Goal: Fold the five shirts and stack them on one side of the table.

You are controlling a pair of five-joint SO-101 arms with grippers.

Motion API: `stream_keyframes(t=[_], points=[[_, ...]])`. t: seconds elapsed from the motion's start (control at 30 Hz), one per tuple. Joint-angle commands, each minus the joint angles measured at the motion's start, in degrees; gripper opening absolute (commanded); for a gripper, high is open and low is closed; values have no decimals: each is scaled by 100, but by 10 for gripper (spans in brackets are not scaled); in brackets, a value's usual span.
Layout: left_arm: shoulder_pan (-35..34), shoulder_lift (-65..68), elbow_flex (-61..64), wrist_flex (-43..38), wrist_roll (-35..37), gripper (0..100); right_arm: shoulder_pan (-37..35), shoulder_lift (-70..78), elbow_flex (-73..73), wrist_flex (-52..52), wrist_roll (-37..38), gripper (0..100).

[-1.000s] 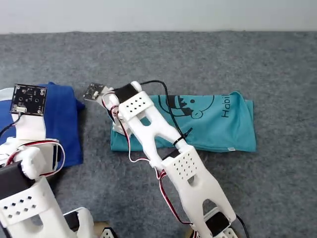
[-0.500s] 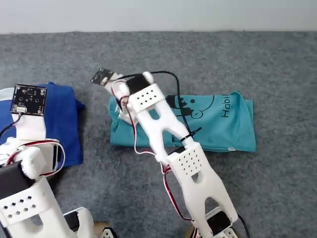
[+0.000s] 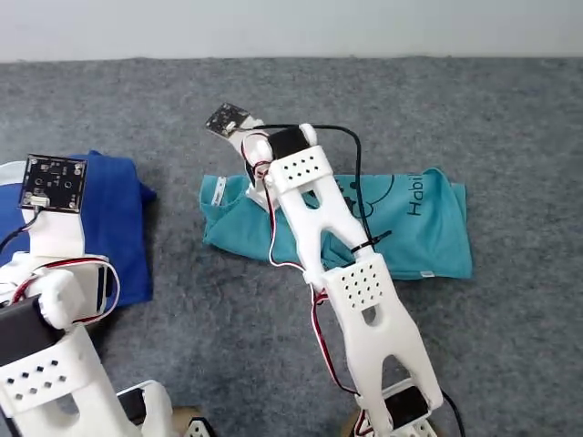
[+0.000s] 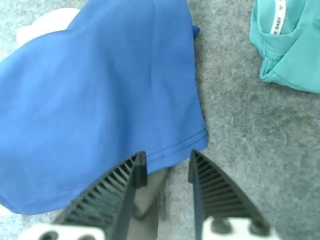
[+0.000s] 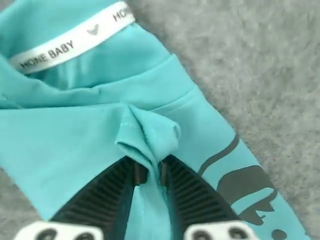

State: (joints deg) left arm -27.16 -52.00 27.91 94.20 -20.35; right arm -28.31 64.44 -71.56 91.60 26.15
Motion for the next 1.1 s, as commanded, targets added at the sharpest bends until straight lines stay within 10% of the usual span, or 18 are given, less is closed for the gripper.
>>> stream_keyframes(t=[0.0, 0.27, 0.57, 1.07], points=[[26, -70, -66, -35, 44, 145, 13, -198, -246, 277, -149, 252], [703, -9, -303, -343, 554, 148, 338, -1077, -246, 1077, -501, 261], [2347, 1512, -418, -1196, 1442, 133, 1587, -1270, -202, 1095, -501, 2], [3402, 5064, -1991, -2154, 1451, 17, 2563, -884, -237, 1077, -1477, 25]])
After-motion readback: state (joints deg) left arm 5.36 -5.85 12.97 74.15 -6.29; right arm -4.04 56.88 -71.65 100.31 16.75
